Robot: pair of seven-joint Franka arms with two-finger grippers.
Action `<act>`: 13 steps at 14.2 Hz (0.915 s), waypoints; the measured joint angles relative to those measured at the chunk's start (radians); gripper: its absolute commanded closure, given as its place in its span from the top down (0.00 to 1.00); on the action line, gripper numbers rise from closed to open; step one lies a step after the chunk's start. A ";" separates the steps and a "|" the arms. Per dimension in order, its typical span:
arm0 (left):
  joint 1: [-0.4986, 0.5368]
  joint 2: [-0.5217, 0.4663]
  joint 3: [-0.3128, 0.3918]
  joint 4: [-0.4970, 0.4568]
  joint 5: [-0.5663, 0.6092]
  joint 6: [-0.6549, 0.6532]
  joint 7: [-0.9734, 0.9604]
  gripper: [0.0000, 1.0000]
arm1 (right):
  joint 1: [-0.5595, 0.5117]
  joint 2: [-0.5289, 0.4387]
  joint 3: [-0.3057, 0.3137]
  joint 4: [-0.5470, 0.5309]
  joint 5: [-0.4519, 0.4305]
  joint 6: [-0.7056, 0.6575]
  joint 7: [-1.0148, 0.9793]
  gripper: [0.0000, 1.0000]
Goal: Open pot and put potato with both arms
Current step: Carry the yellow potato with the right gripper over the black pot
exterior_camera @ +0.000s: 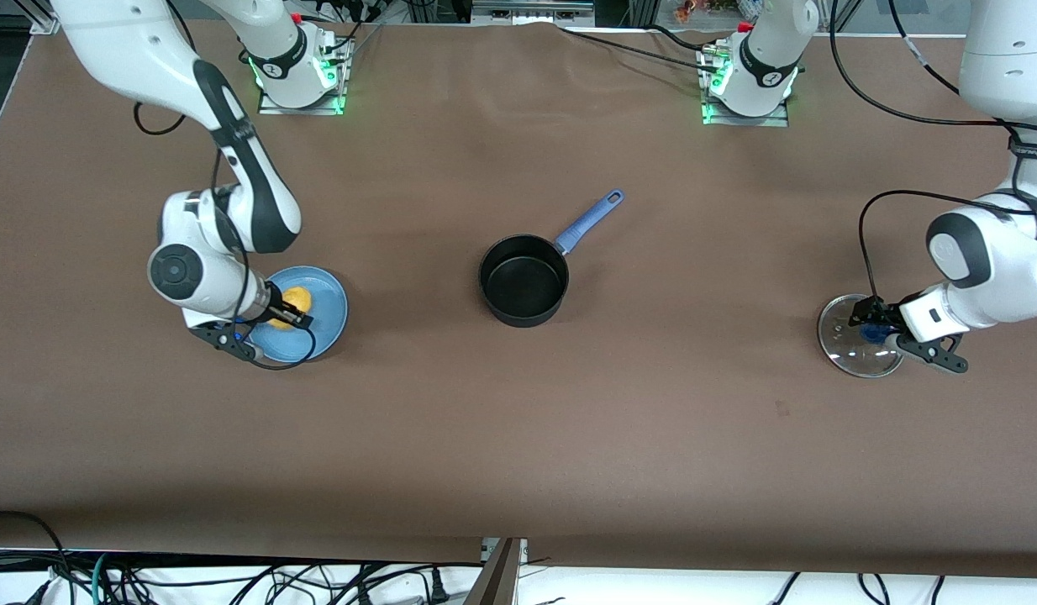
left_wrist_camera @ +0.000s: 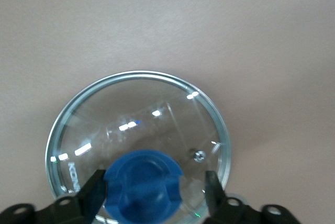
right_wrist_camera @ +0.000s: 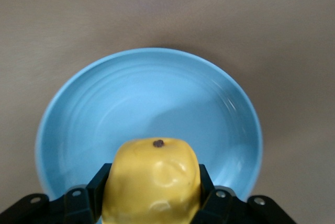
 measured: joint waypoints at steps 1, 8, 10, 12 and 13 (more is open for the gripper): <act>-0.006 -0.011 -0.006 0.050 0.000 -0.091 -0.057 1.00 | 0.000 -0.027 0.016 0.029 0.001 -0.075 0.004 0.31; -0.065 -0.212 -0.169 0.196 0.141 -0.437 -0.597 1.00 | 0.145 -0.039 0.187 0.273 0.007 -0.279 0.449 0.31; -0.068 -0.263 -0.207 0.243 0.144 -0.537 -0.704 1.00 | 0.241 0.022 0.190 0.332 0.027 -0.272 0.607 0.31; -0.068 -0.305 -0.223 0.295 0.144 -0.608 -0.748 1.00 | 0.339 0.111 0.190 0.406 0.038 -0.244 0.761 0.31; -0.068 -0.321 -0.223 0.321 0.145 -0.633 -0.754 1.00 | 0.378 0.157 0.190 0.438 0.038 -0.223 0.819 0.31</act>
